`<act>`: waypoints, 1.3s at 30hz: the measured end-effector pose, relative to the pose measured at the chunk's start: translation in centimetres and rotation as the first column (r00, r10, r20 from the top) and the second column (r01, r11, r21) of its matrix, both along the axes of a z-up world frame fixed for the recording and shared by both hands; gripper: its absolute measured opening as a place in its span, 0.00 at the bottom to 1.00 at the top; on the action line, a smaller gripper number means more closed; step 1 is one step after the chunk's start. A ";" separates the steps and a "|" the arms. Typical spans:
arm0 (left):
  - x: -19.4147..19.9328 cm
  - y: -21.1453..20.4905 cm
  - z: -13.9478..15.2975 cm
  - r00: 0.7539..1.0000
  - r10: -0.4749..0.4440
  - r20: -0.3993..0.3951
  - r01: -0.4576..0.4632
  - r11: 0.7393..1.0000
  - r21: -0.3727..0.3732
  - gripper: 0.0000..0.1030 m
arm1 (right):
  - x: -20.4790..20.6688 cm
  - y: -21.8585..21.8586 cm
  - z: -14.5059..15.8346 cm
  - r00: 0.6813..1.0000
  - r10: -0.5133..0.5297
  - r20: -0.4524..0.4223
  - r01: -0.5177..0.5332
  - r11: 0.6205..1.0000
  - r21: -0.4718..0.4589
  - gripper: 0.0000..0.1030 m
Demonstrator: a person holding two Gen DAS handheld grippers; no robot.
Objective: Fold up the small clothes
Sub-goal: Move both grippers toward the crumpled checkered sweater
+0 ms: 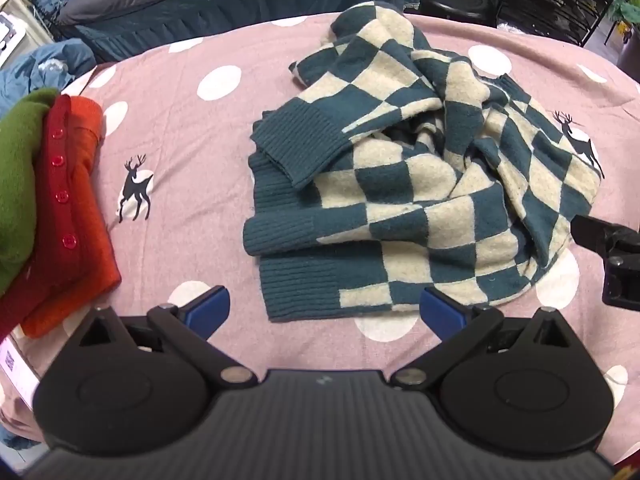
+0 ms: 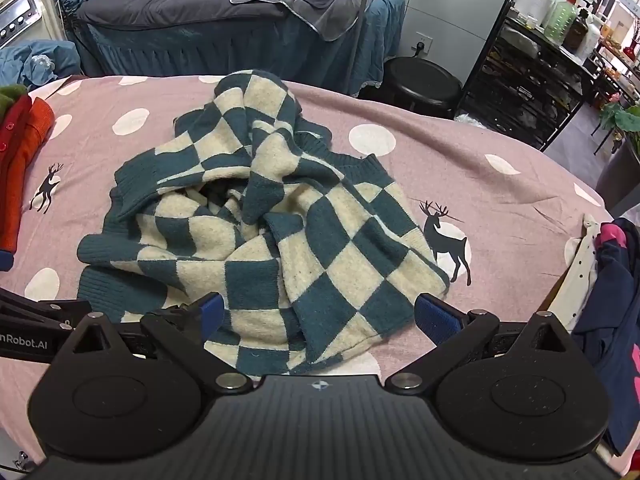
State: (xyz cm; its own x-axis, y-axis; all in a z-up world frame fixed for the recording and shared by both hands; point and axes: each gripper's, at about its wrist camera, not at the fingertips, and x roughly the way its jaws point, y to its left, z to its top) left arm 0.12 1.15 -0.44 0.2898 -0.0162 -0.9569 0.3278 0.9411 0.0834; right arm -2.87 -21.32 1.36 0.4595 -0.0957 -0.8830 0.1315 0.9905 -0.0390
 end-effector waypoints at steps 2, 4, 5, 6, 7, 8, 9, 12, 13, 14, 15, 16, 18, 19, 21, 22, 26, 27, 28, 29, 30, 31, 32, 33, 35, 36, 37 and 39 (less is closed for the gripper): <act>0.1 0.0 0.0 1.000 0.001 -0.001 -0.001 1.000 -0.001 1.00 | 0.0 0.0 0.0 1.000 0.001 -0.003 -0.001 1.000 0.000 1.00; 0.1 0.0 -0.1 1.000 -0.001 0.002 0.001 1.000 0.003 1.00 | 0.1 0.1 -0.1 1.000 0.002 -0.005 -0.002 1.000 0.000 1.00; 0.1 0.0 -0.1 1.000 -0.002 0.002 0.002 1.000 0.005 1.00 | 0.1 0.1 -0.1 1.000 0.003 -0.006 -0.003 1.000 -0.001 1.00; 0.1 0.0 -0.1 1.000 -0.001 0.003 0.001 1.000 0.007 1.00 | 0.1 0.1 -0.1 1.000 0.003 -0.007 -0.003 1.000 -0.002 1.00; 0.1 0.0 -0.1 1.000 -0.002 0.003 0.002 1.000 0.007 1.00 | 0.1 0.1 -0.1 1.000 0.003 -0.006 -0.003 1.000 -0.001 1.00; 0.1 0.0 -0.1 1.000 -0.001 0.004 0.001 1.000 0.008 1.00 | 0.1 0.1 -0.1 1.000 0.003 -0.006 -0.003 1.000 -0.001 1.00; 0.1 0.0 -0.1 1.000 -0.001 0.005 0.001 1.000 0.011 1.00 | 0.2 0.1 -0.2 1.000 0.005 -0.008 -0.005 1.000 0.000 1.00; 0.1 0.0 -0.2 1.000 -0.003 0.004 0.003 1.000 0.019 1.00 | 0.2 0.2 -0.3 1.000 0.006 -0.011 -0.006 1.000 0.003 1.00; 0.1 0.1 -0.3 1.000 -0.002 0.004 0.002 1.000 0.019 1.00 | 0.2 0.2 -0.3 1.000 0.006 -0.012 -0.006 1.000 0.003 1.00; 0.2 0.1 -0.3 1.000 -0.001 0.002 0.001 1.000 0.018 1.00 | 0.2 0.2 -0.3 1.000 0.005 -0.013 -0.005 1.000 0.004 1.00; 0.2 0.2 -0.3 1.000 0.002 0.001 -0.002 1.000 0.016 1.00 | 0.2 0.2 -0.3 1.000 0.005 -0.014 -0.005 1.000 0.003 1.00; 0.2 0.3 -0.4 1.000 0.004 0.001 -0.004 1.000 0.015 1.00 | 0.2 0.2 -0.3 1.000 0.005 -0.015 -0.005 1.000 0.003 1.00; 0.2 0.4 -0.5 1.000 0.006 -0.001 -0.006 1.000 0.016 1.00 | 0.2 0.2 -0.3 1.000 0.006 -0.016 -0.006 1.000 0.003 1.00; 0.2 0.4 -0.5 1.000 0.006 -0.002 -0.006 1.000 0.018 1.00 | 0.2 0.2 -0.4 1.000 0.005 -0.017 -0.005 1.000 0.002 1.00; 0.2 0.5 -0.5 1.000 0.007 0.000 -0.007 1.000 0.016 1.00 | 0.2 0.2 -0.4 1.000 0.005 -0.018 -0.005 1.000 0.003 1.00; 0.1 0.5 -0.6 1.000 0.009 -0.002 -0.009 1.000 0.015 1.00 | 0.2 0.2 -0.4 1.000 0.006 -0.018 -0.006 1.000 0.003 1.00; 0.2 0.6 -0.7 1.000 0.015 -0.007 -0.015 1.000 0.010 1.00 | 0.3 0.3 -0.4 1.000 0.010 -0.022 -0.009 1.000 0.006 1.00; 0.2 0.6 -0.7 1.000 0.015 -0.009 -0.015 1.000 0.011 1.00 | 0.3 0.3 -0.4 1.000 0.009 -0.022 -0.009 1.000 0.006 1.00; 0.2 0.6 -0.7 1.000 0.013 -0.009 -0.013 1.000 0.013 1.00 | 0.3 0.3 -0.5 1.000 0.011 -0.022 -0.011 1.000 0.007 1.00; 0.2 0.6 -0.7 1.000 0.011 -0.009 -0.011 1.000 0.014 1.00 | 0.4 0.3 -0.5 1.000 0.012 -0.023 -0.012 1.000 0.007 1.00; 0.2 0.6 -0.8 1.000 0.010 -0.009 -0.010 1.000 0.016 1.00 | 0.4 0.3 -0.5 1.000 0.012 -0.023 -0.012 1.000 0.006 1.00; 0.2 0.6 -0.8 1.000 0.011 -0.009 -0.011 1.000 0.017 1.00 | 0.4 0.3 -0.5 1.000 0.013 -0.024 -0.012 1.000 0.006 1.00; 0.2 0.6 -0.8 1.000 0.013 -0.010 -0.012 1.000 0.016 1.00 | 0.4 0.3 -0.5 1.000 0.013 -0.023 -0.013 1.000 0.007 1.00; 0.2 0.6 -0.9 1.000 0.014 -0.013 -0.014 1.000 0.016 1.00 | 0.4 0.4 -0.5 1.000 0.014 -0.023 -0.014 1.000 0.008 1.00; 0.2 0.7 -1.0 1.000 0.016 -0.017 -0.016 1.000 0.016 1.00 | 0.5 0.5 -0.5 1.000 0.020 -0.023 -0.019 1.000 0.009 1.00; 0.2 0.7 -1.0 1.000 0.017 -0.017 -0.016 1.000 0.016 1.00 | 0.5 0.5 -0.5 0.999 0.021 -0.024 -0.021 1.000 0.010 1.00; 0.3 0.7 -1.0 1.000 0.017 -0.016 -0.017 1.000 0.017 1.00 | 0.5 0.5 -0.5 0.999 0.022 -0.023 -0.021 1.000 0.010 1.00; 0.2 0.7 -1.0 1.000 0.016 -0.014 -0.016 1.000 0.016 1.00 | 0.5 0.5 -0.4 0.999 0.022 -0.024 -0.022 1.000 0.010 1.00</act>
State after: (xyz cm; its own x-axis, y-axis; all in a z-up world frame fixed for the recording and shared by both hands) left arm 0.37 1.85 -1.41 0.2760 0.0037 -0.9611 0.3139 0.9448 0.0937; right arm -2.34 -20.79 0.92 0.4400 -0.0774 -0.8947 0.1089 0.9935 -0.0324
